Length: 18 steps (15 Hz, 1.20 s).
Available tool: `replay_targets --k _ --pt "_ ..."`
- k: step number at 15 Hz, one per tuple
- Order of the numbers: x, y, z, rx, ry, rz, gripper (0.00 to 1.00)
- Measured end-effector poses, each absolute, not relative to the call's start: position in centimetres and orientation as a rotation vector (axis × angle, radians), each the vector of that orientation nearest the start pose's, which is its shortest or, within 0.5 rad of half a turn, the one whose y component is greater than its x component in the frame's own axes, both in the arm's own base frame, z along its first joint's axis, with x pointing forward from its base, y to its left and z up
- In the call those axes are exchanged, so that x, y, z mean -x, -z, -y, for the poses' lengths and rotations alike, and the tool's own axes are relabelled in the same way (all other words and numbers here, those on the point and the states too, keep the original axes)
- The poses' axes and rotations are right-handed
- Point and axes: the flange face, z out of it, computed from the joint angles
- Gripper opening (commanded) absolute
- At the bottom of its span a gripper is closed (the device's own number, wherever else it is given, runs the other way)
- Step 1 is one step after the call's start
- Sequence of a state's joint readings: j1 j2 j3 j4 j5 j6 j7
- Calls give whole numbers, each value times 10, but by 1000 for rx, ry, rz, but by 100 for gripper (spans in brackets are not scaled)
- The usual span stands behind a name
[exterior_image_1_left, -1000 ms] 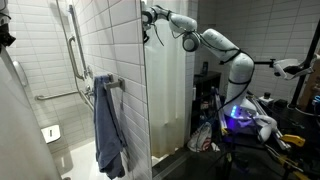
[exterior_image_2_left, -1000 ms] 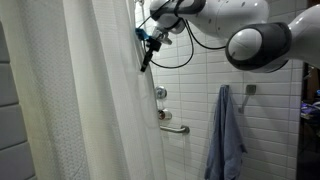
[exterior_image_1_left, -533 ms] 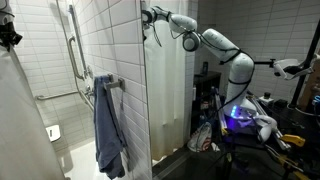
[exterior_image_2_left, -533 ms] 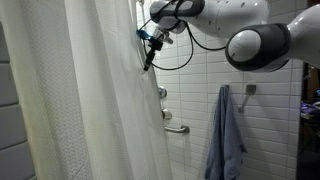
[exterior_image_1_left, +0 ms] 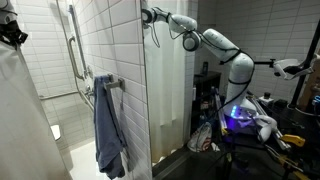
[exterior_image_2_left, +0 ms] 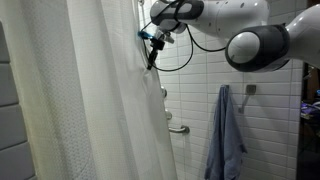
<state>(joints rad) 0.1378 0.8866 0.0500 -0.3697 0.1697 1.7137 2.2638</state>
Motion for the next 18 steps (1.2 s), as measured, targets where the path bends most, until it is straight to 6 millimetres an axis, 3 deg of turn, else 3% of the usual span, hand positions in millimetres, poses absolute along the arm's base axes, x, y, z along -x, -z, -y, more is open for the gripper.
replay_targets --k 18 --pt "-762 -622 -93 1056 162 -2364 1"
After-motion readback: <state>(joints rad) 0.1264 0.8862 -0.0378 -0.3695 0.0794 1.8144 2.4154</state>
